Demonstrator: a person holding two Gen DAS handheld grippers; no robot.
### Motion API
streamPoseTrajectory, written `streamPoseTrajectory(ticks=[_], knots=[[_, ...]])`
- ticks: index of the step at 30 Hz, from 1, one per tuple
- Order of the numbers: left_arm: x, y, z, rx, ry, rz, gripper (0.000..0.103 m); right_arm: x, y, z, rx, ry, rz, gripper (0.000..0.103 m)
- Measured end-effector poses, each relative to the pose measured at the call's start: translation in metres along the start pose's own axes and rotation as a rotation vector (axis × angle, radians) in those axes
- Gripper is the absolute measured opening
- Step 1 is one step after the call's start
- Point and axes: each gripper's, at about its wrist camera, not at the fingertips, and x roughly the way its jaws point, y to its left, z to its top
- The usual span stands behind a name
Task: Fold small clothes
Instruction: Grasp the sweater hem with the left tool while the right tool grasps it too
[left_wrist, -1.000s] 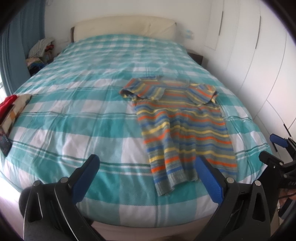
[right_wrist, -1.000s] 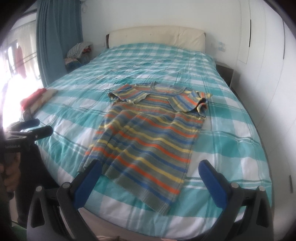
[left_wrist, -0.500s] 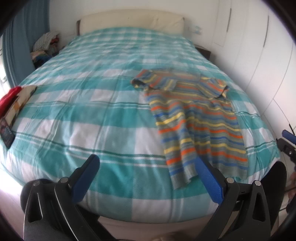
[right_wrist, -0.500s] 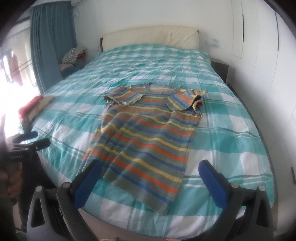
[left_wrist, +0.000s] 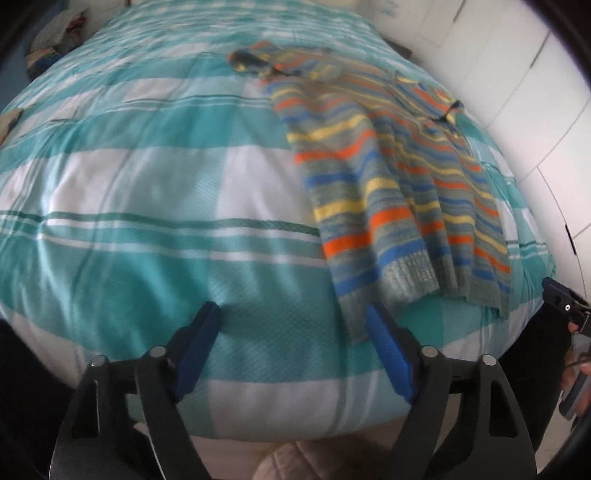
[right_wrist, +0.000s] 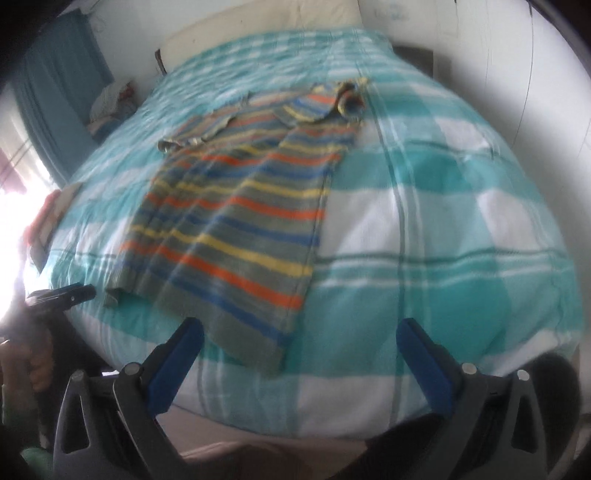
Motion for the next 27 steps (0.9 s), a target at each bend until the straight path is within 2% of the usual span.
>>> streamPoseTrajectory(ticks=[2,3,4,5,6,8,9,10,11,13,17,19,21,23,24,25,26,27], knots=[[0.009,-0.011,0.003,0.034,-0.004,0.004,0.080,0.011,-0.009,-0.005,0.061,0.009,0.068,0.098],[0.013,-0.015,0.005,0.052,-0.008,0.014,0.075,0.015,-0.012,-0.006,0.080,0.015,0.091,0.084],[0.017,-0.019,0.007,0.070,-0.014,0.026,0.071,0.022,-0.014,-0.005,0.098,0.021,0.116,0.074],[0.020,-0.021,0.009,0.081,-0.015,0.043,0.068,0.031,-0.015,-0.004,0.112,0.029,0.130,0.058],[0.022,-0.022,0.010,0.086,-0.016,0.051,0.063,0.037,-0.016,-0.004,0.122,0.040,0.125,0.055],[0.025,-0.024,0.013,0.090,-0.023,0.030,0.040,0.050,-0.018,-0.005,0.129,0.051,0.125,0.049],[0.026,-0.027,0.013,0.092,-0.009,-0.006,0.011,0.050,-0.017,-0.005,0.117,0.044,0.122,0.034],[0.026,-0.027,0.014,0.087,0.007,-0.039,0.004,0.047,-0.018,-0.003,0.115,0.047,0.144,0.019],[0.023,-0.024,0.015,0.086,0.005,-0.042,0.004,0.043,-0.022,-0.001,0.132,0.053,0.178,0.004],[0.010,-0.013,0.018,0.082,0.000,-0.074,0.003,0.024,-0.030,0.003,0.129,0.029,0.175,0.004],[-0.023,0.016,0.024,0.083,-0.041,-0.052,0.003,-0.019,-0.050,0.011,0.096,-0.051,0.030,0.004],[-0.023,0.022,0.026,0.095,-0.033,-0.056,0.004,-0.015,-0.051,0.012,0.077,-0.045,0.007,0.004],[-0.010,0.021,0.026,0.102,-0.019,-0.035,0.005,-0.001,-0.051,0.012,0.084,-0.020,0.024,0.004],[0.006,0.022,0.024,0.104,0.008,-0.047,0.005,0.017,-0.052,0.011,0.095,0.012,0.067,0.005],[0.012,0.025,0.022,0.087,0.019,-0.051,0.009,0.023,-0.053,0.010,0.117,0.023,0.081,0.008],[0.014,0.028,0.019,0.070,0.021,-0.056,0.016,0.025,-0.057,0.009,0.140,0.024,0.099,0.011],[0.014,0.032,0.018,0.047,0.017,-0.086,0.022,0.026,-0.060,0.011,0.157,0.019,0.121,0.020],[0.013,0.035,0.017,0.026,0.013,-0.119,0.036,0.026,-0.063,0.010,0.170,0.015,0.142,0.031]])
